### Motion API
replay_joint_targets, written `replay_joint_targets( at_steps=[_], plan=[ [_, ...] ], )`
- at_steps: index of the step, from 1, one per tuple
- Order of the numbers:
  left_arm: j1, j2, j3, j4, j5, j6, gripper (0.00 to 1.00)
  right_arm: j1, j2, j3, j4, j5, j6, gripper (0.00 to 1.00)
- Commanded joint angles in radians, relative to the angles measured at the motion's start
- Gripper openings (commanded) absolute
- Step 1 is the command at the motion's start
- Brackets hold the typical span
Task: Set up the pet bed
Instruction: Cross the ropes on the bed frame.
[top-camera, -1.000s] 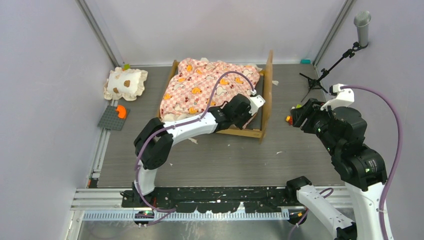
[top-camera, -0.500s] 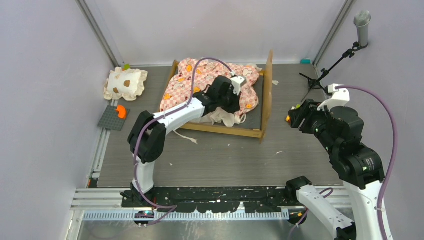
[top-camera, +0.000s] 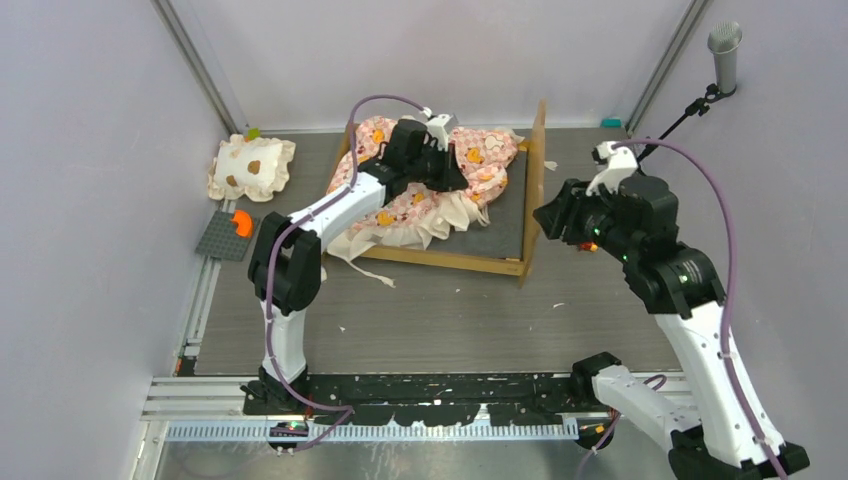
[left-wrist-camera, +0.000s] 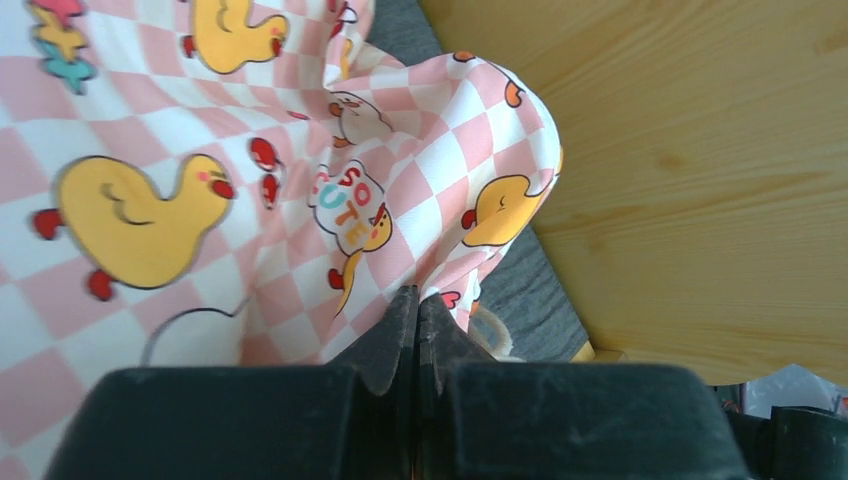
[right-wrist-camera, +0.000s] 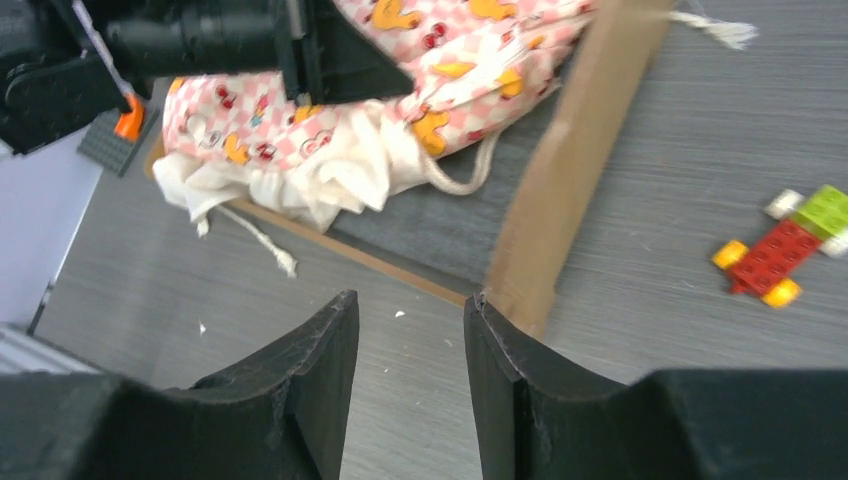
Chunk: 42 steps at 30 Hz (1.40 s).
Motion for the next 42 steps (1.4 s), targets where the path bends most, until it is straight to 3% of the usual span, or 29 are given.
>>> replay_joint_targets(
  at_steps=[1, 8, 17, 27, 42],
  plan=[
    [0.045, 0.018, 0.052, 0.056, 0.062, -0.032, 0.0, 0.079, 0.084, 0.016, 0.095, -0.076, -0.069, 0.48],
    [0.102, 0.029, 0.072, 0.052, 0.097, -0.035, 0.0, 0.286, 0.284, 0.115, 0.101, 0.079, -0.227, 0.49],
    [0.166, 0.045, 0.082, 0.041, 0.14, -0.032, 0.0, 0.283, 0.538, 0.094, 0.26, 0.245, -0.389, 0.54],
    [0.196, 0.05, 0.077, 0.039, 0.166, -0.032, 0.0, 0.262, 0.75, 0.123, 0.369, 0.216, -0.536, 0.61],
    [0.216, 0.047, 0.073, 0.057, 0.194, -0.054, 0.0, 0.224, 0.914, 0.135, 0.502, 0.184, -0.568, 0.56]
  ],
)
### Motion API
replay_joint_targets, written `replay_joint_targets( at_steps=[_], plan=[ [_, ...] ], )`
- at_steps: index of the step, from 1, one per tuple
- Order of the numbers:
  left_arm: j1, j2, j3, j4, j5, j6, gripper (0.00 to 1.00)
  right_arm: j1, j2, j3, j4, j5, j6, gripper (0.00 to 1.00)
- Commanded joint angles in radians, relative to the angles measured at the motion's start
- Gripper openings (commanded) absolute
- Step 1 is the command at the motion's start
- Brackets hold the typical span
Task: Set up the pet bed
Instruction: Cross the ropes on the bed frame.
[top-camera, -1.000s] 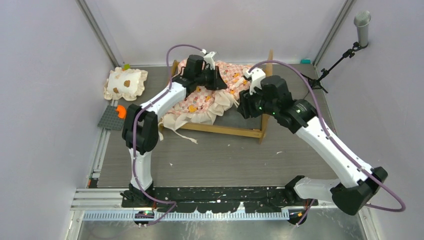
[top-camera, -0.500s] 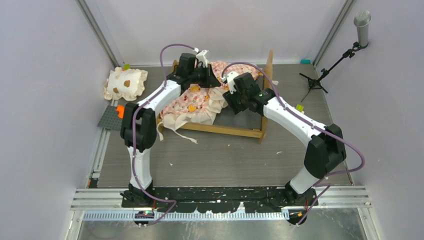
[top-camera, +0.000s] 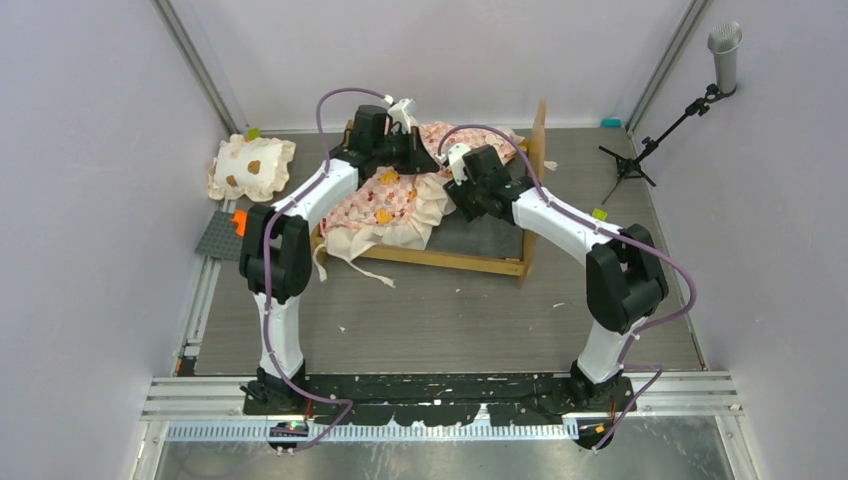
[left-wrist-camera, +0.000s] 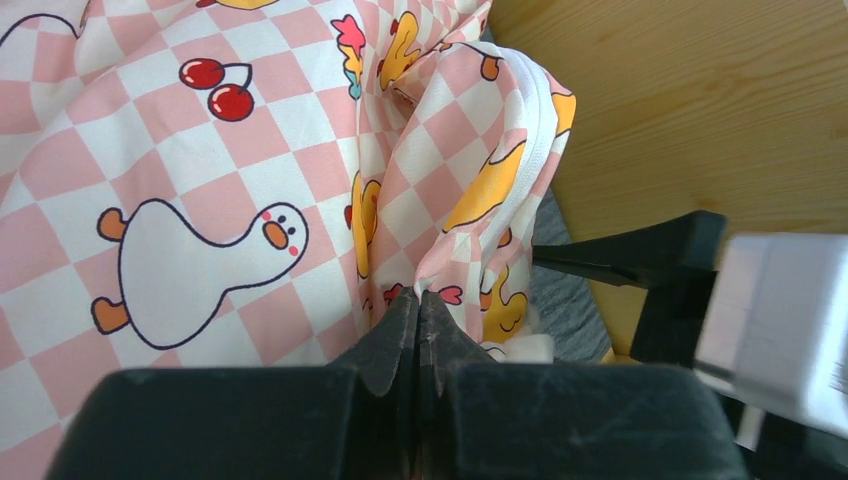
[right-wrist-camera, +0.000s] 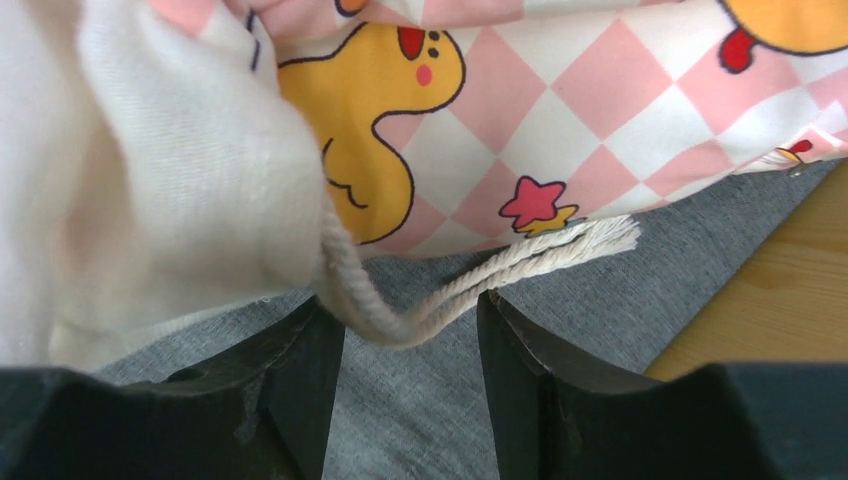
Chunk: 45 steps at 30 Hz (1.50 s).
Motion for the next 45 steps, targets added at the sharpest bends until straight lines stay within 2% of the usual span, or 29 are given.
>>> replay_joint_targets(
  at_steps=[1, 8, 9, 11, 13, 22, 27, 33, 38, 41, 45],
  plan=[
    [0.016, 0.0, 0.035, 0.056, 0.027, -0.01, 0.0, -0.006, 0.016, 0.043, 0.075, -0.03, -0.012, 0.53],
    [0.017, 0.001, 0.028, 0.061, 0.038, -0.013, 0.0, -0.007, -0.05, -0.002, 0.065, -0.039, 0.016, 0.26],
    [0.017, -0.001, 0.027, 0.066, 0.046, -0.015, 0.0, -0.007, -0.071, -0.008, 0.052, -0.044, 0.019, 0.22],
    [0.017, -0.005, 0.025, 0.074, 0.074, -0.016, 0.0, -0.007, -0.113, -0.013, 0.019, -0.047, 0.055, 0.07],
    [0.011, -0.008, 0.027, 0.079, 0.112, -0.016, 0.0, -0.008, -0.156, -0.004, -0.035, -0.06, 0.088, 0.01],
    [-0.09, -0.019, 0.057, 0.033, 0.188, 0.027, 0.03, -0.006, -0.286, 0.121, -0.362, -0.095, 0.307, 0.01],
    [-0.125, -0.026, 0.039, 0.064, 0.202, 0.006, 0.08, -0.006, -0.316, 0.221, -0.567, -0.143, 0.357, 0.01],
    [-0.154, -0.064, 0.007, 0.09, 0.212, -0.003, 0.26, -0.007, -0.346, 0.26, -0.695, -0.188, 0.379, 0.01],
    [-0.156, -0.12, -0.03, 0.112, 0.219, -0.021, 0.38, -0.008, -0.365, 0.24, -0.728, -0.274, 0.394, 0.01],
    [-0.155, -0.169, -0.049, 0.109, 0.188, -0.013, 0.44, -0.018, -0.374, 0.227, -0.728, -0.34, 0.401, 0.01],
    [-0.15, -0.257, -0.097, 0.096, 0.111, 0.006, 0.53, -0.038, -0.373, 0.237, -0.734, -0.353, 0.44, 0.01]
  ],
)
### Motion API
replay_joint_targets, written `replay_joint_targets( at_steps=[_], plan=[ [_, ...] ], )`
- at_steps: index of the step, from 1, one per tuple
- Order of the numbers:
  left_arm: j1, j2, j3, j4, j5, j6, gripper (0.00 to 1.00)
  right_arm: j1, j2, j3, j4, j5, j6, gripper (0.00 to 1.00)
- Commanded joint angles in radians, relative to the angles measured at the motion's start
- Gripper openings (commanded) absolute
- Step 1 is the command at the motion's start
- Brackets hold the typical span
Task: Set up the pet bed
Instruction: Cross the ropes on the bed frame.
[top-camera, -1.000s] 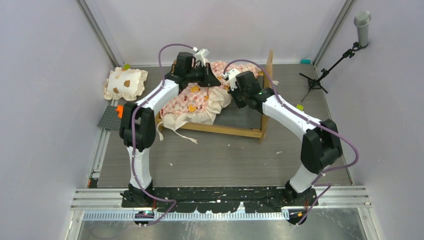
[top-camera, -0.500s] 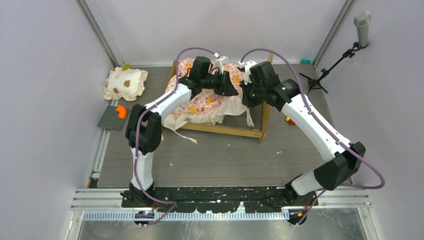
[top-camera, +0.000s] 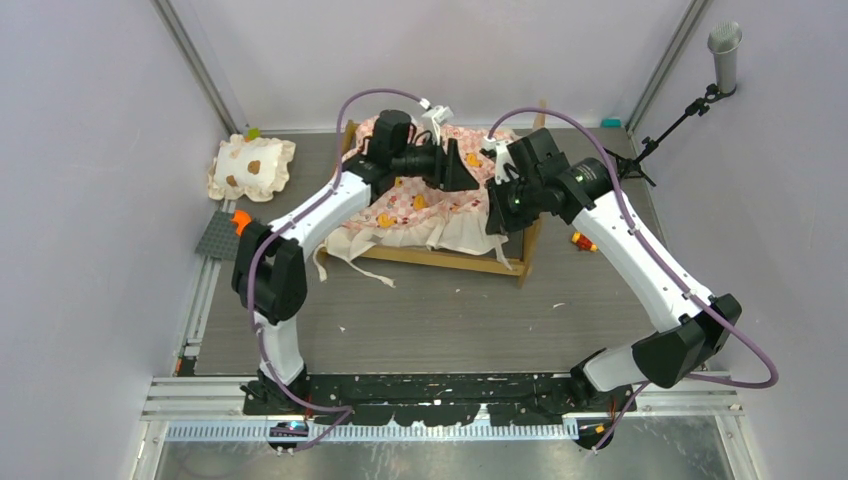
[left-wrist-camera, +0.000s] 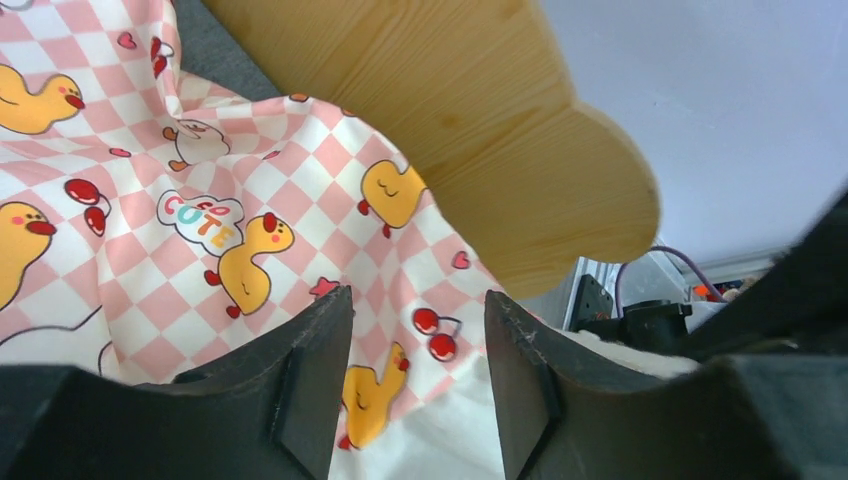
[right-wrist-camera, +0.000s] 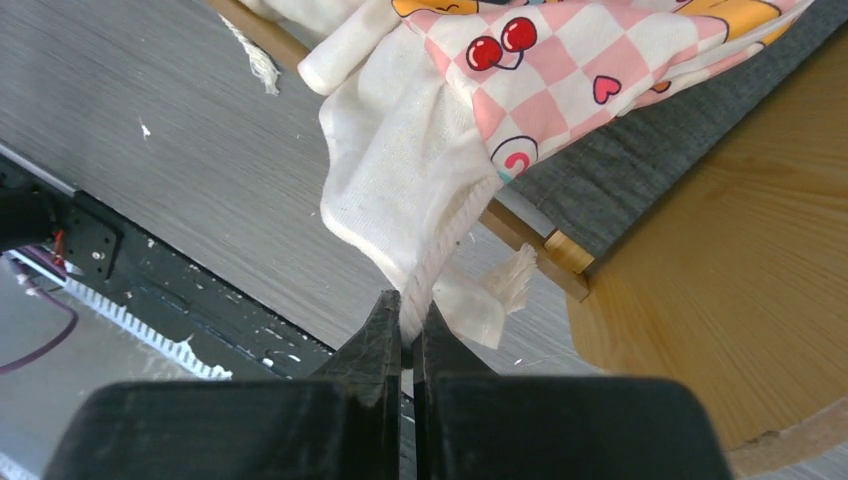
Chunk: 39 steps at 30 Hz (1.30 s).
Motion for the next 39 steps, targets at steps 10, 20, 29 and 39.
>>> replay_joint_targets(
  at_steps=[10, 20, 29, 39],
  plan=[
    [-0.014, -0.469, -0.494, 0.414, -0.13, -0.123, 0.62, -0.127, -0.077, -0.04, 0.044, -0.141, 0.188, 0.01],
    [-0.196, -0.417, -0.679, 0.819, -0.108, -0.081, 0.55, -0.149, -0.087, -0.058, 0.07, -0.221, 0.192, 0.01],
    [-0.217, -0.289, -0.738, 1.096, -0.044, -0.153, 0.43, -0.154, -0.083, -0.036, 0.07, -0.237, 0.199, 0.01],
    [-0.241, -0.217, -0.733, 1.18, -0.03, -0.173, 0.43, -0.154, -0.079, -0.043, 0.083, -0.251, 0.211, 0.01]
  ],
)
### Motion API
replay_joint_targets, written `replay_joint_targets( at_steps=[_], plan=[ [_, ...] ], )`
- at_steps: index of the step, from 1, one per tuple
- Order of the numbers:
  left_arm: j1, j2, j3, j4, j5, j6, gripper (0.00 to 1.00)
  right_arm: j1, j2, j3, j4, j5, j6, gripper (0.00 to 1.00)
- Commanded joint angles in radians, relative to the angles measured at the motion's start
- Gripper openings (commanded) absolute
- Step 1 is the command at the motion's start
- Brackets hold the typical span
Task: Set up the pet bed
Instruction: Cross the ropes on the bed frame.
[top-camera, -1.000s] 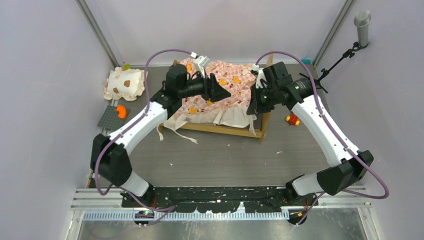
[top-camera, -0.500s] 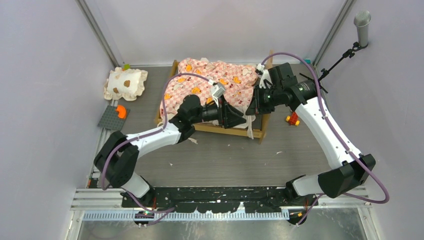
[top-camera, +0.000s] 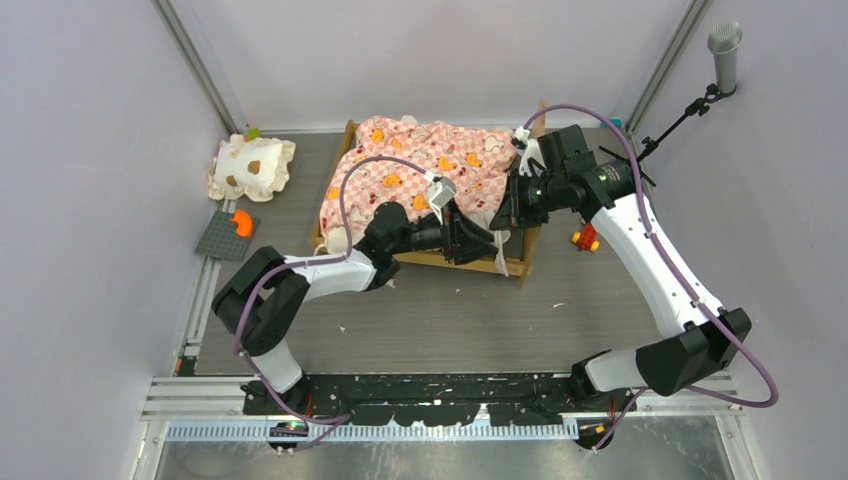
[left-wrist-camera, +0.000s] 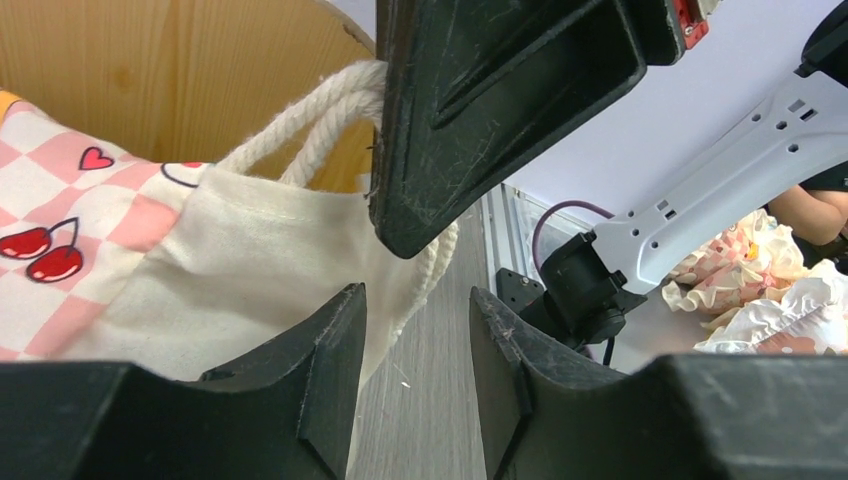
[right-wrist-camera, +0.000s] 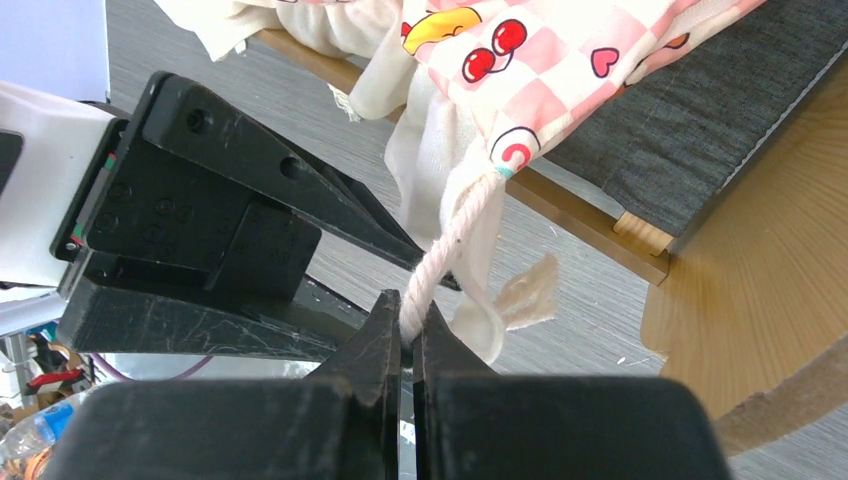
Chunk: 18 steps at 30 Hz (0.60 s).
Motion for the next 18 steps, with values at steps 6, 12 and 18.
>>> replay_joint_targets(
  at_steps=[6, 12, 18],
  plan=[
    [-0.023, 0.059, 0.04, 0.166, 0.035, -0.045, 0.31, -0.003, -0.03, 0.019, 0.039, -0.029, 0.018, 0.01],
    [-0.023, 0.092, 0.054, 0.235, 0.053, -0.099, 0.15, -0.003, -0.038, 0.001, 0.039, -0.012, 0.016, 0.01],
    [-0.025, 0.106, 0.069, 0.273, 0.075, -0.132, 0.0, -0.007, -0.054, -0.021, 0.037, 0.016, 0.01, 0.01]
  ],
)
